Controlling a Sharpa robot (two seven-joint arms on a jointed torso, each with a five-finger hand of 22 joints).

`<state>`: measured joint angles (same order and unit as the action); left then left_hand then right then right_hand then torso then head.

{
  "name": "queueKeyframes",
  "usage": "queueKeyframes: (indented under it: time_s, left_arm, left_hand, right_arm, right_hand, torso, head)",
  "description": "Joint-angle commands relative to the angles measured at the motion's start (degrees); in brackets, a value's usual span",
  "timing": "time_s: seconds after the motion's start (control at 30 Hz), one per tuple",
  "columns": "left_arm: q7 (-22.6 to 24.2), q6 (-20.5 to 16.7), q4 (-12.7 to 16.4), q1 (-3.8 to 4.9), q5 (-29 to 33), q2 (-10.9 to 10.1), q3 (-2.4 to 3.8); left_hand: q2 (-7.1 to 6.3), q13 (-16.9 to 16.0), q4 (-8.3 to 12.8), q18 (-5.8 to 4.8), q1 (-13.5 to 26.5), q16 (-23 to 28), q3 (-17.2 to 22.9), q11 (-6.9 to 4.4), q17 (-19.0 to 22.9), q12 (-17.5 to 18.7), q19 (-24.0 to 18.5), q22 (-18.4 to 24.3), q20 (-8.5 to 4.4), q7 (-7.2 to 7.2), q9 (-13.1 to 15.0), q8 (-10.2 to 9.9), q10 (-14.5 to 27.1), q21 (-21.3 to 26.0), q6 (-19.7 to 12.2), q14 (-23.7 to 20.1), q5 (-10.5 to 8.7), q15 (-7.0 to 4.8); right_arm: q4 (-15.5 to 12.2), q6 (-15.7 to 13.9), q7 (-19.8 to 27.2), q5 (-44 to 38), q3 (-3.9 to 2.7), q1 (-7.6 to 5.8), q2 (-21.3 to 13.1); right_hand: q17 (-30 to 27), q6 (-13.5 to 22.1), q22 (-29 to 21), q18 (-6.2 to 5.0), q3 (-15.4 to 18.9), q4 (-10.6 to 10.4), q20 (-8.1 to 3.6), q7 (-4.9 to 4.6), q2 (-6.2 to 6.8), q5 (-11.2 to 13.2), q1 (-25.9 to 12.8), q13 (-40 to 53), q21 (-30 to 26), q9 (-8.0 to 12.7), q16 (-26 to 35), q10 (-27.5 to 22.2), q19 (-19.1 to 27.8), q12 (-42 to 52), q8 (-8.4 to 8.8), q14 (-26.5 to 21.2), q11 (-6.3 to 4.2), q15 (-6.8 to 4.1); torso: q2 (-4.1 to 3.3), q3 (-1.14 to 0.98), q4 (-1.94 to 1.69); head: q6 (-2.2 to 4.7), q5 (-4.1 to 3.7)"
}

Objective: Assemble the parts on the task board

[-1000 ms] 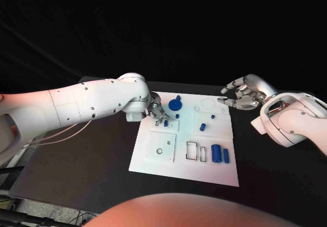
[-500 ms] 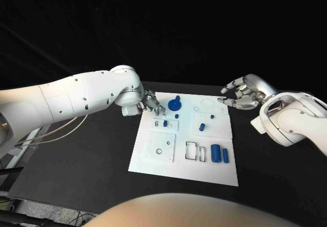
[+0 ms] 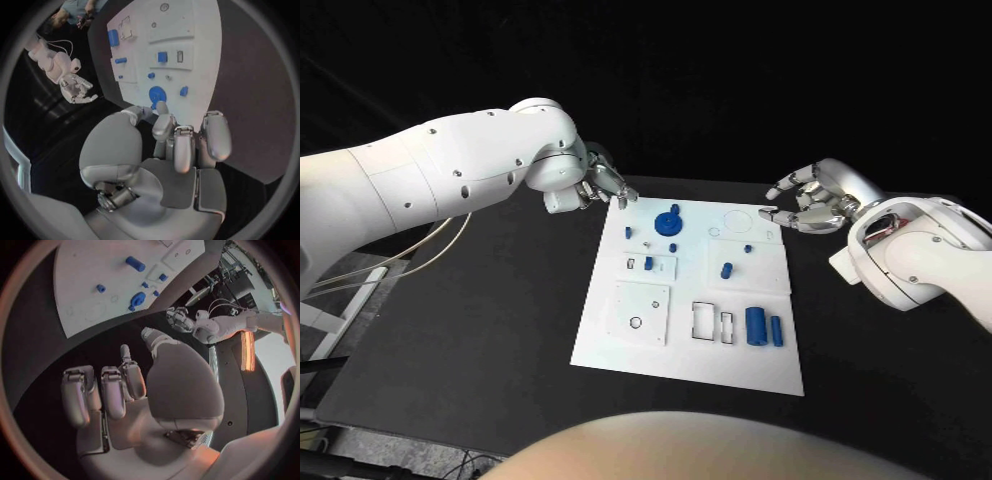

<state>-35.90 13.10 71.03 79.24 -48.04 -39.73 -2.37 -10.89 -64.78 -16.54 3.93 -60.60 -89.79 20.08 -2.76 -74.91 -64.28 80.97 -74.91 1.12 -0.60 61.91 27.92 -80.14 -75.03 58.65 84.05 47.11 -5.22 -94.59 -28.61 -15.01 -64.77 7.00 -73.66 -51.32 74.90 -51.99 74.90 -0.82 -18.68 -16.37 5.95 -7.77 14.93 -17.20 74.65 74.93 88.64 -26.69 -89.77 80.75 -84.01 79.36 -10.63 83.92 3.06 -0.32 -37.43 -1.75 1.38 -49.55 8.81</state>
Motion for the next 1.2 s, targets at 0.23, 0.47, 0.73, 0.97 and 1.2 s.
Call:
queueKeyframes:
  time_s: [0.23, 0.47, 0.73, 0.97, 1.2]
  left_arm:
    - [0.4, 5.25, -4.82, 0.51, -6.92, 3.25, -0.78]
    - [-0.08, 8.17, -8.99, 0.37, -7.82, 5.59, -1.8]
    - [0.93, 5.93, -11.44, 0.04, -5.9, 6.95, -2.47]
    - [1.32, 8.02, -11.98, -0.23, -4.97, 7.42, -2.79]
    - [1.42, 8.91, -12.87, -1.12, -4.29, 8.1, -3.1]
  left_hand:
    - [-0.85, 0.43, -0.24, -0.12, 1.86, -0.21, -0.77, 0.28, -15.09, 0.49, -0.89, -7.29, 0.24, -0.47, 0.01, 0.19, 1.28, 0.85, -1.31, 5.95, -4.75, 0.09]
    - [-0.48, 3.0, -0.29, 0.18, 5.98, -0.21, -4.56, 1.23, -15.09, 2.75, -1.86, -7.1, 1.01, -1.56, -1.08, -0.81, 3.86, 2.56, -3.77, 5.95, -26.02, 0.93]
    - [1.57, 18.86, -0.3, 2.32, 3.5, 2.39, -9.04, 4.44, -11.44, 19.0, -9.63, -2.73, 3.32, -5.33, -6.46, -6.49, 18.13, 14.66, -12.53, 3.73, -26.81, 3.73]
    - [2.27, 19.96, -0.26, 2.4, 2.11, 1.5, -9.67, 4.32, -12.55, 18.52, -9.05, -3.14, 3.75, -5.03, -8.32, -6.02, 17.9, 14.49, -10.4, 4.42, -24.12, 3.73]
    - [2.41, 20.54, -0.26, 2.38, 1.43, 1.31, -9.59, 4.22, -12.74, 18.21, -8.78, -3.44, 3.72, -4.93, -9.32, -5.91, 18.01, 14.45, -9.96, 4.54, -21.19, 3.66]
  right_arm:
    - [0.05, 0.65, 0.06, -0.28, 0.0, 0.04, 0.19]
    - [0.11, 0.61, 0.09, -0.28, 0.0, 0.12, 0.32]
    - [0.11, 0.59, 0.12, -0.24, 0.0, 0.18, 0.35]
    - [0.12, 0.61, 0.09, -0.23, 0.0, 0.2, 0.38]
    - [0.17, 0.65, 0.07, -0.23, 0.0, 0.28, 0.47]
  right_hand:
    - [14.87, 0.42, 14.52, 0.39, -0.35, 0.05, -0.31, -0.04, -0.11, -0.33, -0.51, 3.7, -0.28, -0.06, -0.14, -0.39, -5.04, -0.36, -0.26, 6.02, 0.18, -0.3]
    - [14.87, 0.42, 14.52, 0.39, -0.35, 0.05, -0.31, -0.04, -0.11, -0.33, -0.51, 3.7, -0.28, -0.06, -0.14, -0.39, -5.04, -0.36, -0.26, 6.02, 0.18, -0.3]
    - [14.78, 0.45, 14.47, 0.36, -0.35, 0.01, -0.32, -0.03, -0.07, -0.47, -0.67, 3.6, -0.43, -0.11, -0.11, -0.46, -4.95, -0.45, -0.29, 6.0, 0.18, -0.3]
    - [14.8, 0.46, 14.45, 0.34, -0.37, 0.01, -0.32, -0.03, -0.08, -0.54, -0.68, 3.64, -0.5, -0.12, -0.12, -0.43, -4.91, -0.42, -0.29, 6.0, 0.18, -0.3]
    - [14.81, 0.49, 14.47, 0.35, -0.43, 0.03, -0.32, -0.03, -0.09, -0.76, -0.69, 3.65, -0.44, -0.14, -0.12, -0.42, -4.95, -0.4, -0.31, 6.01, 0.17, -0.3]
  torso:
    - [-0.13, -0.06, 0.06]
    - [-0.06, -0.1, 0.08]
    - [-0.02, -0.05, 0.03]
    - [0.05, -0.06, -0.04]
    - [0.0, -0.04, 0.03]
  head:
    - [0.18, 0.01]
    - [-0.01, 0.12]
    - [0.05, 0.04]
    - [-0.1, 0.04]
    - [-0.11, 0.06]
